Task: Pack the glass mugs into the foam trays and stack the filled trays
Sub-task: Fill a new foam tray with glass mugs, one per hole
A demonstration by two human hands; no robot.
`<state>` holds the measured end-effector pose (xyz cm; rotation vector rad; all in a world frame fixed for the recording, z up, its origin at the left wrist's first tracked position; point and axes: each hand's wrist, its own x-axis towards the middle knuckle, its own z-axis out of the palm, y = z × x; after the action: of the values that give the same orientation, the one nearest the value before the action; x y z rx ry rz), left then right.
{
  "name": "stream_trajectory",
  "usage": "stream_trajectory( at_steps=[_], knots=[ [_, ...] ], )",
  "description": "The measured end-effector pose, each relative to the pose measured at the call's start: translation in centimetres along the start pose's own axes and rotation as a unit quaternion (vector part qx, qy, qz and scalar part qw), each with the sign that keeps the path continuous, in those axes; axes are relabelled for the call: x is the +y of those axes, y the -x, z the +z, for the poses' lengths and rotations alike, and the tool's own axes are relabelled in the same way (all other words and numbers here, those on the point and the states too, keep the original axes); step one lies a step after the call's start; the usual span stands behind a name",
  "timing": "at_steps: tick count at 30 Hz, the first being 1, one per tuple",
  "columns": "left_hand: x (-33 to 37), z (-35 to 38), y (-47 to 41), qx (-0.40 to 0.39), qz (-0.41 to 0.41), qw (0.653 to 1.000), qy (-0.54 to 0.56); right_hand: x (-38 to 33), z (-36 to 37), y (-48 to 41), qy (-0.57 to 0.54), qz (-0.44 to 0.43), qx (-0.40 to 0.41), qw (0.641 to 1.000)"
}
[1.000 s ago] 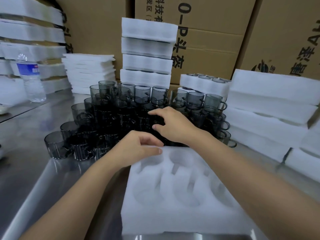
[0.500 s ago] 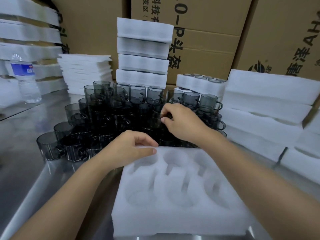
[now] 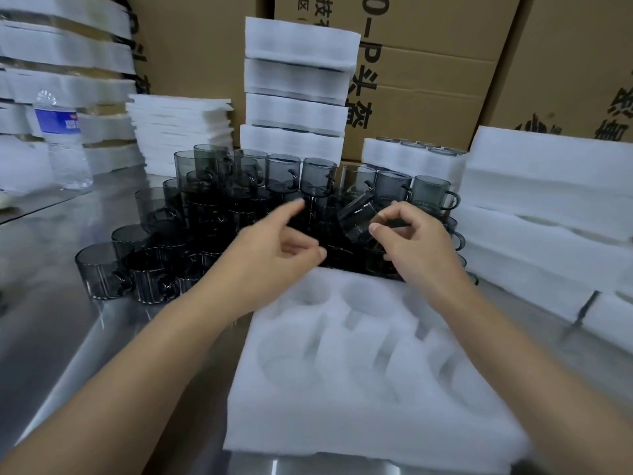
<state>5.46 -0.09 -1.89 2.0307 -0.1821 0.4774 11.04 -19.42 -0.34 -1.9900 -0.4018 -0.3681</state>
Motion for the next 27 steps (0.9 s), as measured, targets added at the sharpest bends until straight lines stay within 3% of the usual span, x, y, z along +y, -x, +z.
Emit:
stream_trajectory(
  at_steps=[3, 5, 7, 9, 11, 14, 20, 24, 27],
  knots=[
    [0.9, -0.4, 0.1, 0.097, 0.031, 0.992, 0.074, 0.1, 0.1, 0.0, -0.022, -0.056, -0.002, 0.998],
    [1.9, -0.9, 0.5, 0.121, 0.069, 0.986, 0.094, -0.1, 0.3, 0.1, -0.016, -0.092, -0.005, 0.996],
    [2.5, -1.0, 0.7, 0.089, 0.064, 0.976, 0.188, -0.4, 0.6, 0.3, -0.02, -0.116, -0.026, 0.993],
    [2.7, -0.6, 0.4, 0.037, 0.013, 0.947, 0.32, -0.7, 0.9, 0.6, -0.026, -0.139, -0.049, 0.989],
    [2.5, 0.2, 0.1, 0.03, -0.033, 0.925, 0.377, -1.0, 0.9, 0.8, -0.022, -0.15, -0.062, 0.986],
    [1.7, 1.4, -0.3, 0.054, -0.089, 0.929, 0.354, -1.1, 0.7, 1.0, -0.005, -0.151, -0.052, 0.987],
    [0.8, 1.6, -0.6, -0.036, -0.123, 0.914, 0.386, -1.7, 0.7, 1.3, -0.015, -0.16, -0.043, 0.986],
    [0.5, 1.5, -0.5, -0.052, -0.123, 0.91, 0.392, -1.7, 0.5, 1.5, -0.024, -0.168, -0.103, 0.98],
    [0.2, 1.2, -0.6, -0.047, -0.125, 0.908, 0.397, -1.4, 0.2, 1.3, -0.117, -0.112, -0.155, 0.975]
  ],
)
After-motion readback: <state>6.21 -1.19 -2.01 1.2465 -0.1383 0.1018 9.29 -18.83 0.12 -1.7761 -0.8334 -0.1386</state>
